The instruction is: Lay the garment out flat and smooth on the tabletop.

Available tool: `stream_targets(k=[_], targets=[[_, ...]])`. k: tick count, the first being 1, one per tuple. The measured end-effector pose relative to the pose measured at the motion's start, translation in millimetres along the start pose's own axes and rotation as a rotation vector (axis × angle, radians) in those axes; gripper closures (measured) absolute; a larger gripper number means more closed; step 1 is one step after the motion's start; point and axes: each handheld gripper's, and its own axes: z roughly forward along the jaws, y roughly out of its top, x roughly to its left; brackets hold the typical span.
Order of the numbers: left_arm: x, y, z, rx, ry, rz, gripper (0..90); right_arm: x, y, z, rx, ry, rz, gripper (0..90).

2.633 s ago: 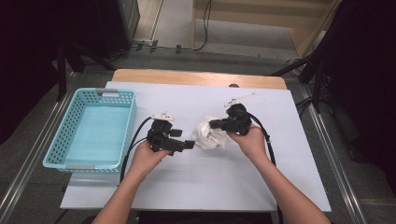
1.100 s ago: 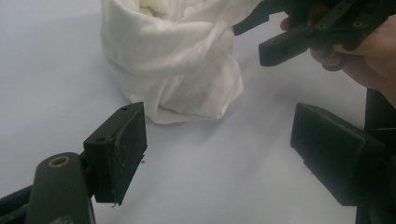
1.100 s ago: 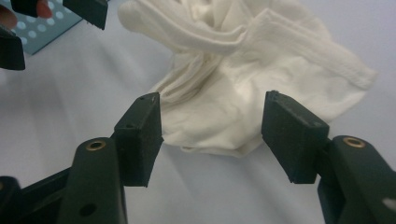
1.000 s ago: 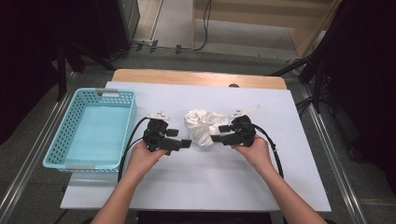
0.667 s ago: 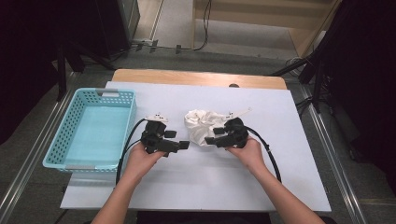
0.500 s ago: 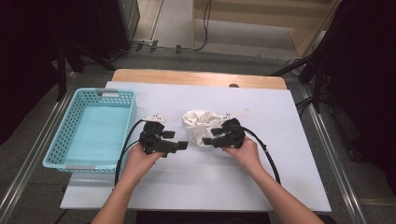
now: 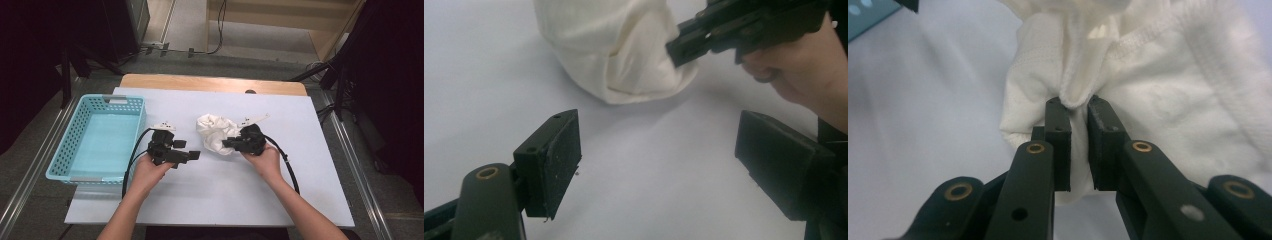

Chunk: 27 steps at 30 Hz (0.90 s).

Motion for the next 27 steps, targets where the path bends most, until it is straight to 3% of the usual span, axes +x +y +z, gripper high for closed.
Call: stream_targets(k=[1, 5, 10, 17, 23, 27], targets=[[0.4, 0.1, -0.1, 0.001, 0.000, 0.000, 19.1, 0.0, 0.0, 0.0, 0.000, 0.000, 0.000, 79.5], [0.4, -0.4, 1.6, 0.012, 0.008, 0.003, 19.1, -0.5, 7.7, -31.5, -0.052, -0.024, -0.032, 79.9], [-2.1, 0.3, 3.1, 0.018, 0.013, 0.017, 19.1, 1.3, 9.9, -47.3, -0.068, -0.028, -0.044, 80.0], [-2.1, 2.0, 2.6, 0.008, 0.007, 0.012, 19.1, 8.5, 4.9, -63.6, -0.039, -0.007, -0.073, 79.8], [-2.3, 3.4, 5.6, 0.012, 0.009, 0.014, 19.1, 11.3, -10.6, -72.9, -0.011, -0.010, -0.074, 79.1], [-3.7, 4.5, 7.5, 0.018, 0.009, 0.022, 19.1, 5.8, -25.7, -77.0, 0.002, 0.008, -0.036, 74.8]])
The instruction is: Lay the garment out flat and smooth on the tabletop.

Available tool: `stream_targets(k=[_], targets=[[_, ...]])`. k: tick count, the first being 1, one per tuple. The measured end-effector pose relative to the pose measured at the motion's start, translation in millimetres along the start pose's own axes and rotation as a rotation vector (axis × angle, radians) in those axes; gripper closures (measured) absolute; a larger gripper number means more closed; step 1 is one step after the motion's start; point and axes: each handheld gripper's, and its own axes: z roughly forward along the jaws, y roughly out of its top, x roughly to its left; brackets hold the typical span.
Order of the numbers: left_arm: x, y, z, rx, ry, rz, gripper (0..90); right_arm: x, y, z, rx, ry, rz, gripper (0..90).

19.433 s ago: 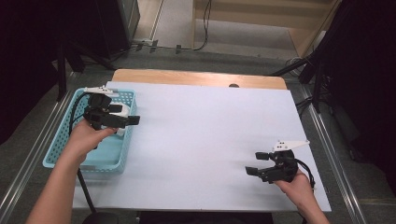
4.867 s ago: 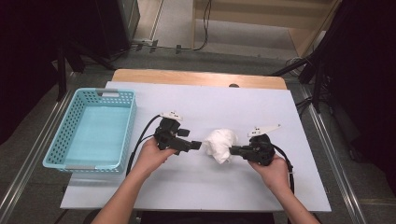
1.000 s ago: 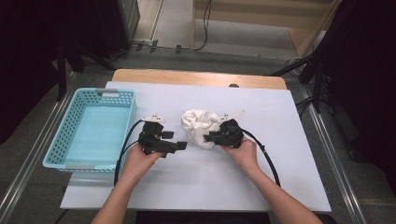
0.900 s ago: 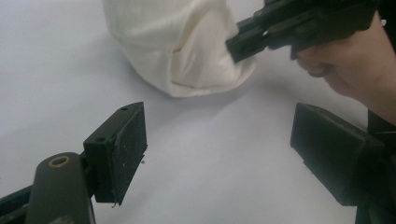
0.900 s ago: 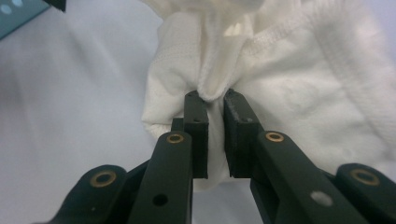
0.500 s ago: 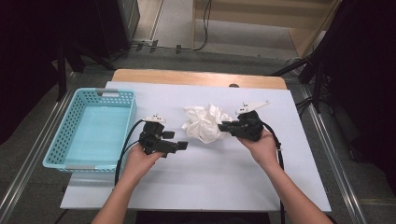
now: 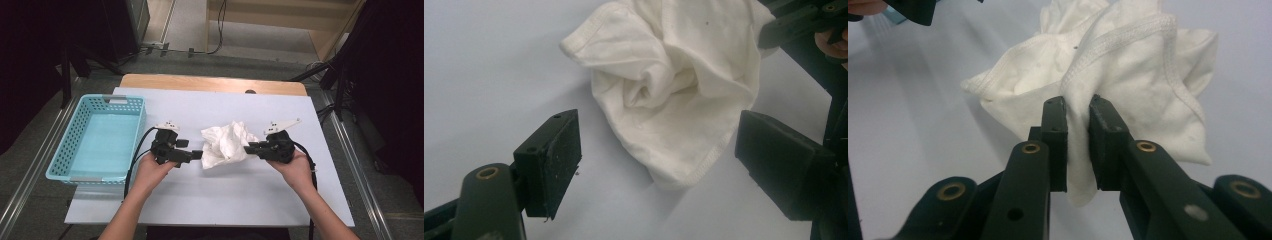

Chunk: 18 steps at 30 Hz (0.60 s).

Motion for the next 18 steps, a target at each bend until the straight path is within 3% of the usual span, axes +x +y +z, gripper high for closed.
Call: stream_targets(k=[2, 4, 5, 7, 12, 18], targets=[[-0.6, 0.7, 0.7, 0.003, 0.003, 0.005, 19.1, -1.9, -2.5, -0.4, 0.000, 0.004, 0.008, 71.4], [-0.6, 1.7, 1.6, 0.004, 0.000, 0.006, 19.1, -6.1, -7.0, -4.9, -0.012, -0.001, 0.019, 60.5], [-0.3, 2.0, 2.2, 0.001, -0.003, 0.007, 19.1, -6.1, -7.0, -4.9, -0.012, -0.001, 0.019, 60.5], [0.2, 3.1, 3.5, 0.006, -0.001, 0.007, 19.1, -8.9, -8.1, -11.5, -0.055, 0.000, 0.033, 49.9], [0.3, 4.7, 7.8, 0.020, -0.004, 0.015, 19.1, -11.3, -10.2, -13.8, -0.065, -0.020, 0.039, 41.3], [-1.3, 4.7, 9.8, 0.024, -0.005, 0.019, 19.1, -17.2, -10.8, -2.8, -0.043, -0.029, 0.045, 35.2]])
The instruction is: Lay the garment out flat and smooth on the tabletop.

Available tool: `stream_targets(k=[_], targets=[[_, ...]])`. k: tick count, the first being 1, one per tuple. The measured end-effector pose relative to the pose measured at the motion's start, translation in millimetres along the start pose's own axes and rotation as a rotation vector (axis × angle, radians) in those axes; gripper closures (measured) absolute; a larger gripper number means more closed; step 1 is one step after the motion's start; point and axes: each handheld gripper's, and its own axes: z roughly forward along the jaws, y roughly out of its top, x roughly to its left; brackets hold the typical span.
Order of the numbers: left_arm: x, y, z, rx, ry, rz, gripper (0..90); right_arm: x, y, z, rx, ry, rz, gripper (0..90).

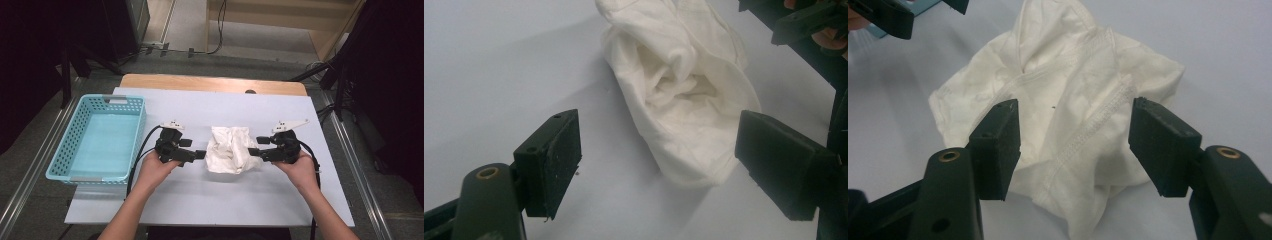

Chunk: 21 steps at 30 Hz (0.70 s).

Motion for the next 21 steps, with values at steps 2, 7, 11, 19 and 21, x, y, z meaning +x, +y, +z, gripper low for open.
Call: stream_targets(k=[2, 7, 11, 19, 21], targets=[[0.0, -0.1, 0.2, 0.003, 0.002, 0.001, 19.1, -1.5, 0.7, 4.2, 0.004, -0.002, 0.002, 35.0], [-1.2, -0.9, 1.3, 0.009, 0.001, 0.001, 19.1, -7.8, 3.0, 13.8, 0.022, -0.007, 0.026, 34.3], [-1.6, -1.4, 1.4, 0.009, -0.001, 0.002, 19.1, -10.2, 7.6, 20.0, 0.020, -0.006, 0.031, 34.1], [-2.9, -4.1, 2.0, 0.015, 0.000, 0.000, 19.1, -14.5, 27.2, 34.7, 0.030, 0.016, 0.048, 33.9], [-2.9, -4.8, 1.6, 0.015, 0.003, -0.001, 19.1, -14.9, 27.3, 39.3, 0.046, 0.022, 0.044, 34.4]])
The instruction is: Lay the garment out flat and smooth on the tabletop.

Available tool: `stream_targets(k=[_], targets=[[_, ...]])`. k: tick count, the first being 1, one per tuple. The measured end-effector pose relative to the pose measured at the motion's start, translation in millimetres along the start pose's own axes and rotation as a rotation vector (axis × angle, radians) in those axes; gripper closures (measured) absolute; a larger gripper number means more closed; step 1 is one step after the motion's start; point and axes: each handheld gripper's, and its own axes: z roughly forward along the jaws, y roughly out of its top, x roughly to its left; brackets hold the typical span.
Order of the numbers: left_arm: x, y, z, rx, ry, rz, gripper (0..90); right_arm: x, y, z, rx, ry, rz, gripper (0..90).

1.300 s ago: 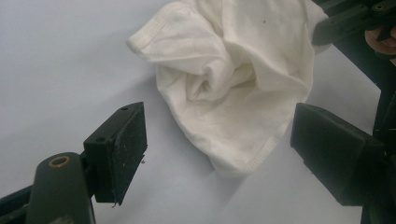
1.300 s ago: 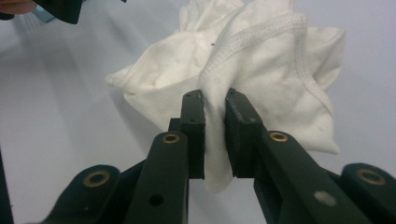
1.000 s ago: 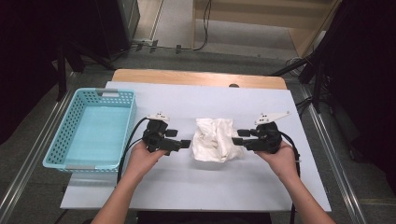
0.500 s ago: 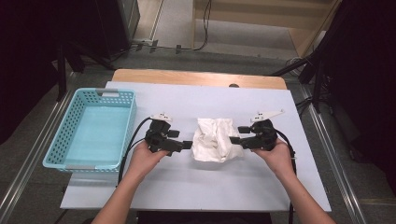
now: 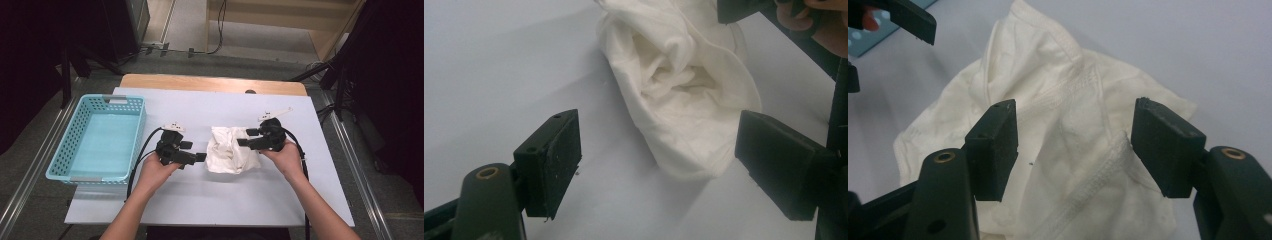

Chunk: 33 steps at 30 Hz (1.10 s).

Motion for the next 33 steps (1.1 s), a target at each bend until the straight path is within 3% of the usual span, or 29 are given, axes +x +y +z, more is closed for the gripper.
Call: stream_targets(k=[2, 5, 8, 16, 21, 33], targets=[[0.0, -0.6, -0.6, 0.000, 0.001, -0.002, 19.1, 0.1, -0.8, 4.9, 0.028, 0.000, -0.002, 39.1], [0.2, -1.3, -1.0, -0.003, -0.002, -0.005, 19.1, 0.9, -1.6, 5.4, 0.051, 0.029, 0.005, 67.0], [0.0, -1.5, -1.3, 0.001, 0.001, -0.001, 19.1, 3.0, -0.8, -0.8, 0.064, 0.069, 0.009, 78.5], [-0.4, -1.2, -1.3, -0.003, -0.001, -0.002, 19.1, 22.0, -6.7, -32.2, 0.022, 0.078, -0.049, 78.6], [-1.6, -0.8, -0.6, -0.004, -0.004, 0.002, 19.1, 30.8, -16.8, -42.9, 0.032, 0.076, -0.063, 78.1], [-4.5, 4.9, 4.0, -0.002, -0.008, 0.016, 19.2, 32.7, -56.0, -58.3, 0.044, 0.055, -0.058, 74.4]])
